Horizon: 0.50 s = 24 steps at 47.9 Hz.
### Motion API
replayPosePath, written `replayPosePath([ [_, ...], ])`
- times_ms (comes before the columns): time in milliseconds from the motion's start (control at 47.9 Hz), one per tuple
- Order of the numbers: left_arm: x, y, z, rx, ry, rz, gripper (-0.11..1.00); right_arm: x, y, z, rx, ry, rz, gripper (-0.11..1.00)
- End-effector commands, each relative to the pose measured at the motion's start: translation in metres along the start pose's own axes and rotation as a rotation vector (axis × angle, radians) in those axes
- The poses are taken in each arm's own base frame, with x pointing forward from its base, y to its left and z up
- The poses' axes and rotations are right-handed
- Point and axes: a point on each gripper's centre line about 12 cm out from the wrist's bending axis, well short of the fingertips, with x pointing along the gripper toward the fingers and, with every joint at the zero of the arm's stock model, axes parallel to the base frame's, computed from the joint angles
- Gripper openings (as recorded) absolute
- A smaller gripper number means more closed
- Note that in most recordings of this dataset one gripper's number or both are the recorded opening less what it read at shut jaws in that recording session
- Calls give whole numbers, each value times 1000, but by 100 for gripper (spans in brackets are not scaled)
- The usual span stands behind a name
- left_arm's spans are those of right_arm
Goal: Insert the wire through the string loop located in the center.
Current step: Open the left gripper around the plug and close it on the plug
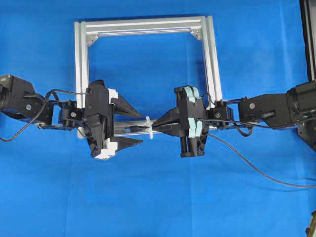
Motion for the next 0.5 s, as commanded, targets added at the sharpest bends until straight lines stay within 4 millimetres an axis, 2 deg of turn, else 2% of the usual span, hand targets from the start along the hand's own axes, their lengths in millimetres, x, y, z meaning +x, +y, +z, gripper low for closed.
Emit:
replayPosePath([
  [0,0,-2,10,0,-30,-7,90,-1,1,10,-2,-32,3,-2],
  [397,1,-2,10,-2,-24,-6,89,-1,0,10,-1,-29,2,-2],
  [480,1,-2,8,-4,-2,-4,82,-1,0,10,-1,-31,2,-2],
])
